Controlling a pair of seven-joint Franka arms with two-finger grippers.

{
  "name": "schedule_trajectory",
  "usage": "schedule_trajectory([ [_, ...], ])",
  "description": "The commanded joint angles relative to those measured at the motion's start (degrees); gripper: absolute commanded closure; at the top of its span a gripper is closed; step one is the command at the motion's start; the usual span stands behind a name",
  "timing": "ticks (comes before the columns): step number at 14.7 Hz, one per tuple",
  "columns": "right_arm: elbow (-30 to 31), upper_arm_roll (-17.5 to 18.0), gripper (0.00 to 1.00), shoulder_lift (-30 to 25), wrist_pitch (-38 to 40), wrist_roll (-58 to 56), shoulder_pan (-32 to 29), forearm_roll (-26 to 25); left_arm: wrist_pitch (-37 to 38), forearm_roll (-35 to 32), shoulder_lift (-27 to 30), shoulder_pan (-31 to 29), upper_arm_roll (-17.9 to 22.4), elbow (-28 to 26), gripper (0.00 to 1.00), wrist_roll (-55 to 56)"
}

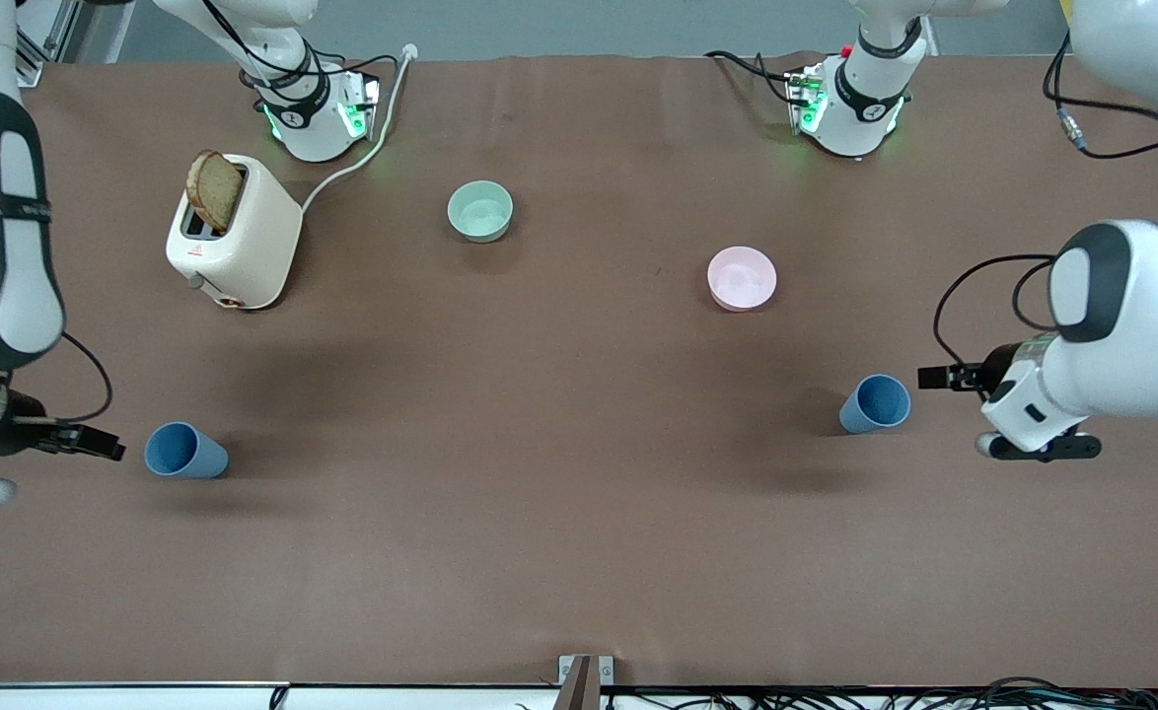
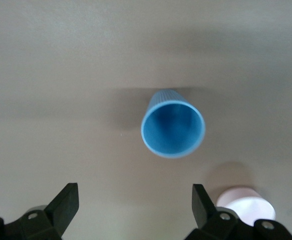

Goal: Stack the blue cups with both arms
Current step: 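Grasp a blue cup with the right gripper while the left gripper grasps another, then lift the cup with the left gripper while the right gripper lifts its cup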

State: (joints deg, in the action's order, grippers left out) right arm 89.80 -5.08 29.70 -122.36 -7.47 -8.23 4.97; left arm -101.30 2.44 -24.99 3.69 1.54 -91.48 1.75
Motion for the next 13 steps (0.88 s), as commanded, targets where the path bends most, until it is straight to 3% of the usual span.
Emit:
schedule_trajectory([
  [1, 4.06, 0.42, 0.03, -0.09, -3.58, -0.88, -0.47, 0.83, -8.61, 0.90, 2.14, -0.52, -0.14, -8.60, 0.00, -0.78],
  [4, 4.60, 0.51, 0.05, 1.67, -4.02, -1.14, -0.65, 4.33, -15.58, 0.90, 2.05, -0.61, -0.14, -13.54, 0.00, -0.78],
  [8, 4.95, 0.42, 0.07, 4.48, -4.29, -7.20, -2.41, 10.23, -17.87, 0.81, 0.39, -0.44, -0.14, -13.55, 0.00, -0.78],
  [11, 4.95, 0.51, 0.16, 5.19, -4.29, -7.74, -2.50, 10.68, -20.59, 0.81, -1.89, -0.44, -0.22, -13.20, 0.03, -0.78],
  [13, 4.95, 0.51, 0.30, 5.28, -4.29, -7.74, -2.58, 10.68, -20.78, 0.81, -2.25, -0.44, -0.22, -13.11, 0.08, -0.70],
])
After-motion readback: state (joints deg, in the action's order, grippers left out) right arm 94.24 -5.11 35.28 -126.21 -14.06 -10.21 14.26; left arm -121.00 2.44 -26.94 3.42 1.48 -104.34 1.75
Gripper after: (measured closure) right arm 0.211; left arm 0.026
